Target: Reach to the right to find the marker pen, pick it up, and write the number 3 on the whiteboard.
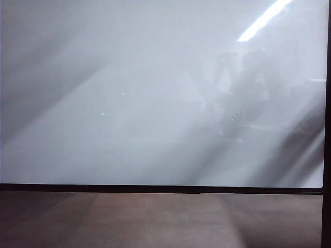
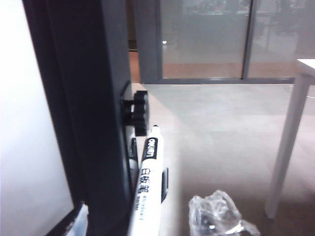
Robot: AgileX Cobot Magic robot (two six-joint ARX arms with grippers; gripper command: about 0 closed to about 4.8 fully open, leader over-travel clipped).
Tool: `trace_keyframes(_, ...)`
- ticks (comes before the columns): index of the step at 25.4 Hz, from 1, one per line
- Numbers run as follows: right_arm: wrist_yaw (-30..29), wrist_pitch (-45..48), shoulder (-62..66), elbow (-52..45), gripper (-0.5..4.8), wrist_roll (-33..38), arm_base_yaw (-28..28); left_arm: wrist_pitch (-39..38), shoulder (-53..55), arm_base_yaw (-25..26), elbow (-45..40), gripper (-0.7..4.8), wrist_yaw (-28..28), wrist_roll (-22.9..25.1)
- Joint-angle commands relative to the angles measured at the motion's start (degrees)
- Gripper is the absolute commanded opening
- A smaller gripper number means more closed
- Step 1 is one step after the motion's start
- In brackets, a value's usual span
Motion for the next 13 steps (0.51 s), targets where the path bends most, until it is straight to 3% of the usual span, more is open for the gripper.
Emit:
trace_keyframes(1, -1.99, 0.94, 0.35, 1.14, 2.65, -0.07, -0.02, 1.11, -0.02, 0.09, 0.20, -0.06, -0.07, 0.46)
trace_keyframes(13, -2.82, -0.72, 1.38, 2.97, 2.60, 0.52, 0.09, 1.07, -0.02, 0.07, 0.17, -0.06, -0.09, 0.44)
